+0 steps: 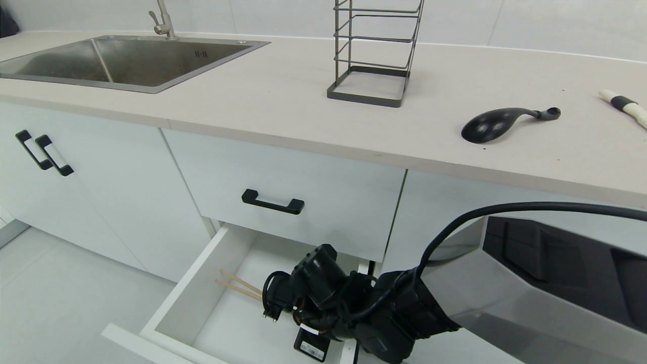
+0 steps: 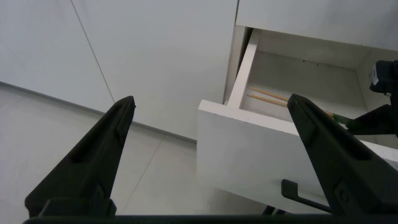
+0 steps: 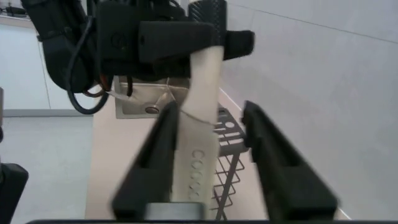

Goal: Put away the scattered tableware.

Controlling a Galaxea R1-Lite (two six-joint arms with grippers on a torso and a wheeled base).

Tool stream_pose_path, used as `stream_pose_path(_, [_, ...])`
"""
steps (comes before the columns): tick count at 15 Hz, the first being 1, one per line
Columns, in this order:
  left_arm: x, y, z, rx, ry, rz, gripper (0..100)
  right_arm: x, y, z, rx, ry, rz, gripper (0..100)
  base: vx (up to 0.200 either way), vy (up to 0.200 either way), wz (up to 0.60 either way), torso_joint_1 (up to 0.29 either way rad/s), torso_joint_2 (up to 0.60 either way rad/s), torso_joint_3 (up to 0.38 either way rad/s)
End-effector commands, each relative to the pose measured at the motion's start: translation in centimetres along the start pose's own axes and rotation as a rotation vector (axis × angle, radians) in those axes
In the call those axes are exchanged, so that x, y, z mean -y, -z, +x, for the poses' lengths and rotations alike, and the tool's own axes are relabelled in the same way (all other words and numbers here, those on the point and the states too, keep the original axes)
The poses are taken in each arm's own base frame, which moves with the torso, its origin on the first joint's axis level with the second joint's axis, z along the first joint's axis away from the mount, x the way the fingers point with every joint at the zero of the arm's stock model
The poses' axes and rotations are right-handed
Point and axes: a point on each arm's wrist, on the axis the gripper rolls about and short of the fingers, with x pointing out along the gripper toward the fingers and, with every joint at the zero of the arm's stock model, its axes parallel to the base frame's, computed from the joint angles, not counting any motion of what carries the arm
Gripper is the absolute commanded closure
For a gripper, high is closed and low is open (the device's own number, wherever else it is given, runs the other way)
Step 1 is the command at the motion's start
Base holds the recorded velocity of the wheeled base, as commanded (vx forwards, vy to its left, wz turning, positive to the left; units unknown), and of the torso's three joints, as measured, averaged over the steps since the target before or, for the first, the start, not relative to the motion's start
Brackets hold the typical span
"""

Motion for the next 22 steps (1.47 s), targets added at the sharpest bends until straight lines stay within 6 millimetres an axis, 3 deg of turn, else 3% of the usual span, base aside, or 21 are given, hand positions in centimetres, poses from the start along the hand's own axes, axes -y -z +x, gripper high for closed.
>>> stream_pose_path(1, [0.0, 0.0, 0.0, 0.0, -0.001, -0.001, 0, 0.0, 0.1, 0.1, -0.004, 0.0, -0.008, 100, 0.0, 0.0, 0.0, 0.0, 0.0, 0.0])
stream_pose_path(3, [0.0, 0.0, 0.0, 0.0, -0.001, -0.001, 0, 0.0, 0.0, 0.0, 0.0, 0.003, -0.014, 100, 0.0, 0.0, 0.0, 0.0, 0.0, 0.0])
stream_pose_path(4, [0.0, 0.0, 0.0, 0.0, -0.001, -0.001, 0, 0.1, -0.1, 0.0, 0.002, 0.005, -0.014, 0, 0.0, 0.0, 0.0, 0.0, 0.0, 0.0])
stream_pose_path(7, [0.0, 0.0, 0.0, 0.0, -0.001, -0.001, 0, 0.4, -0.8, -1.2, 0.032, 0.016, -0.013, 0, 0.0, 0.0, 0.0, 0.0, 0.0, 0.0])
stream_pose_path(11, [0.0, 0.0, 0.0, 0.0, -0.001, 0.001, 0, 0.7, -2.9, -5.7, 0.133, 0.041, -0.02, 0, 0.0, 0.0, 0.0, 0.0, 0.0, 0.0])
stream_pose_path(13, [0.0, 0.0, 0.0, 0.0, -0.001, 0.001, 0, 0.5, -3.2, -6.4, 0.148, 0.041, -0.025, 0, 0.0, 0.0, 0.0, 0.0, 0.0, 0.0])
stream_pose_path(14, [0.0, 0.0, 0.0, 0.0, -0.001, -0.001, 0, 0.5, -4.3, -8.8, 0.214, 0.043, -0.03, 0, 0.0, 0.0, 0.0, 0.0, 0.0, 0.0])
stream_pose_path(15, [0.0, 0.0, 0.0, 0.0, -0.001, -0.001, 0, 0.6, -4.7, -9.3, 0.238, 0.03, -0.031, 0, 0.0, 0.0, 0.0, 0.0, 0.0, 0.0])
stream_pose_path(18, [0.0, 0.0, 0.0, 0.0, -0.001, -0.001, 0, 0.0, -6.2, -13.9, 0.397, -0.105, -0.051, 0, 0.0, 0.0, 0.0, 0.0, 0.0, 0.0])
stream_pose_path(20, [0.0, 0.0, 0.0, 0.0, -0.001, -0.001, 0, -0.3, -5.7, -15.3, 0.431, -0.151, -0.041, 0, 0.0, 0.0, 0.0, 0.0, 0.0, 0.0])
stream_pose_path(22, [0.0, 0.0, 0.0, 0.0, -0.001, -0.001, 0, -0.6, -4.8, -15.2, 0.483, -0.172, -0.043, 0, 0.0, 0.0, 0.0, 0.0, 0.0, 0.0])
